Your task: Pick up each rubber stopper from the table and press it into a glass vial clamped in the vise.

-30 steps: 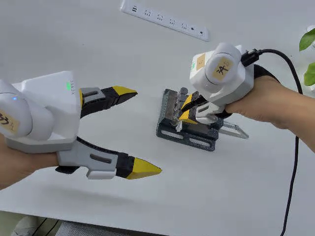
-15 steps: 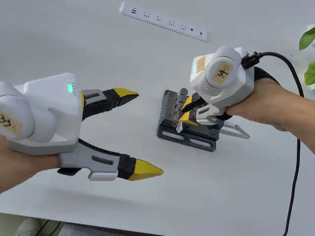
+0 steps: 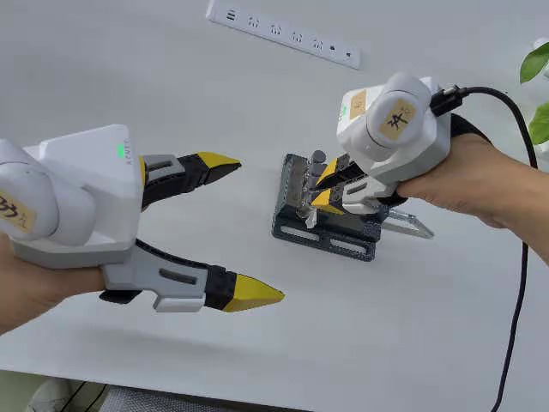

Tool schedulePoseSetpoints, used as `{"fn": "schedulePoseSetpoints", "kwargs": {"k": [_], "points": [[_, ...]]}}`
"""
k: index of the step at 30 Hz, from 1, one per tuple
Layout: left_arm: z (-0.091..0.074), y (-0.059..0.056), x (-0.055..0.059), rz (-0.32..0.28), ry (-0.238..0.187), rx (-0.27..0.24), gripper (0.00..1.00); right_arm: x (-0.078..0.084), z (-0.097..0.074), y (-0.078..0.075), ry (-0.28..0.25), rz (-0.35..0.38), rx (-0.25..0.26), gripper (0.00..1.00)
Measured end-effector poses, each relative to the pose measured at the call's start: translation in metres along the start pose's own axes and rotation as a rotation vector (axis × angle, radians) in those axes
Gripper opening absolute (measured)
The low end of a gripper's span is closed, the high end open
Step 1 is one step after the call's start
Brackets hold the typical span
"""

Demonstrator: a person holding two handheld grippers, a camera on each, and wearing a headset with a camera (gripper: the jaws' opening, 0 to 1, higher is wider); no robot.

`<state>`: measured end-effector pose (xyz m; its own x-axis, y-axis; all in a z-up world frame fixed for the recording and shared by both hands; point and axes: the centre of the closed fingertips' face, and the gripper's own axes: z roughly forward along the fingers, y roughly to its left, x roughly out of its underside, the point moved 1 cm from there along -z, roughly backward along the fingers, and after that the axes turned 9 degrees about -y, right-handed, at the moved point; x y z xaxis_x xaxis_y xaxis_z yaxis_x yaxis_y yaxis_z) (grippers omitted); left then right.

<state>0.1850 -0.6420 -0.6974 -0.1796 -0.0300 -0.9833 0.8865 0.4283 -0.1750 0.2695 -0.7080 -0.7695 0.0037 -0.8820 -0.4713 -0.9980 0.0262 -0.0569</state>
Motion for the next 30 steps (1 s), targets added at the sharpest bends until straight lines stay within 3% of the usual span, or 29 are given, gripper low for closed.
{"fn": "schedulePoseSetpoints", "kwargs": {"k": [9, 30], "points": [[-0.0002, -0.0008, 0.0009, -0.004, 0.002, 0.000, 0.87, -0.0024, -0.0076, -0.0002, -0.046, 0.027, 0.001, 0.00], [0.0001, 0.0000, 0.0017, -0.012, 0.000, -0.003, 0.86, 0.0020, 0.0013, 0.0015, -0.036, 0.042, -0.019, 0.00]]}}
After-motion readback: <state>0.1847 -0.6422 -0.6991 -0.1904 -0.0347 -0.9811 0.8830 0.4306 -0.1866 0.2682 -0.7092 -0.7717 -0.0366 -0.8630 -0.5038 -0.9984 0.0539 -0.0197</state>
